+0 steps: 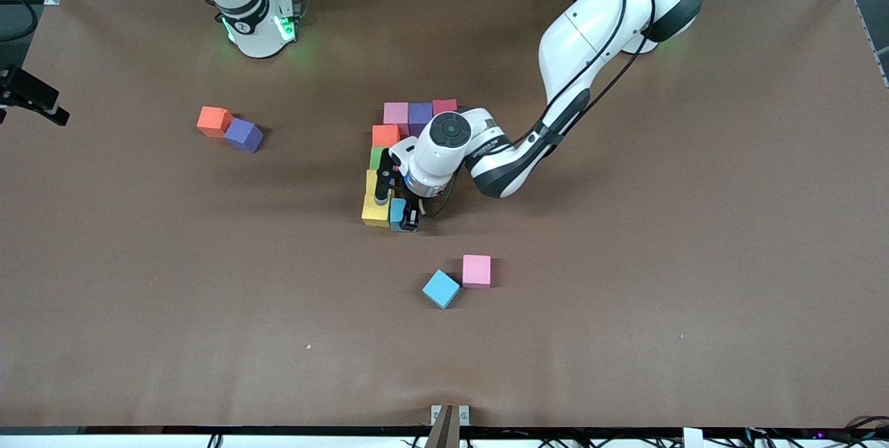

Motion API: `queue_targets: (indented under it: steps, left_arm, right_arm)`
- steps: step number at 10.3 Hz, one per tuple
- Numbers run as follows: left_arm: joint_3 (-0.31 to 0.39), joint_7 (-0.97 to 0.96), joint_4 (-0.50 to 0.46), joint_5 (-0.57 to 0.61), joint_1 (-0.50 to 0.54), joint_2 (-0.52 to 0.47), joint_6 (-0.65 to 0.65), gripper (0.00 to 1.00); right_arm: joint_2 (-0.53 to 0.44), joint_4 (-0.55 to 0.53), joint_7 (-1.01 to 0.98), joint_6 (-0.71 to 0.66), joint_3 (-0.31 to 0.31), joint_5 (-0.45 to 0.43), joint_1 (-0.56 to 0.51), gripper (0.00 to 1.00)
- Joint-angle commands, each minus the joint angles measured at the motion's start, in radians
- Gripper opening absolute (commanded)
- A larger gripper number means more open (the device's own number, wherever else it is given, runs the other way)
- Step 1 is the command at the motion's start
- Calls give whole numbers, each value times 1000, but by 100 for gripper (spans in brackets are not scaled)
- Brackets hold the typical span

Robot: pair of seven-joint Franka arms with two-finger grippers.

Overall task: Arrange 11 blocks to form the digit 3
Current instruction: 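Set the blue cube below the yellow cube and open the left gripper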

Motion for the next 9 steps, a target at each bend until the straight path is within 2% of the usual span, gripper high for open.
queue_targets:
  steps: [1,7,9]
  left_arm:
    - [17,-6,13,-27,-18,5,12,60]
    - [17,-17,13,-27,-26,4,12,64]
    - [17,-17,13,-27,-24,4,12,76]
  right_arm:
    - [0,4,-6,-14,4,-1,-1,100]
    - [3,2,-6,-13,3,0,-2,100]
    - [5,2,-6,-13,1,0,-7,100]
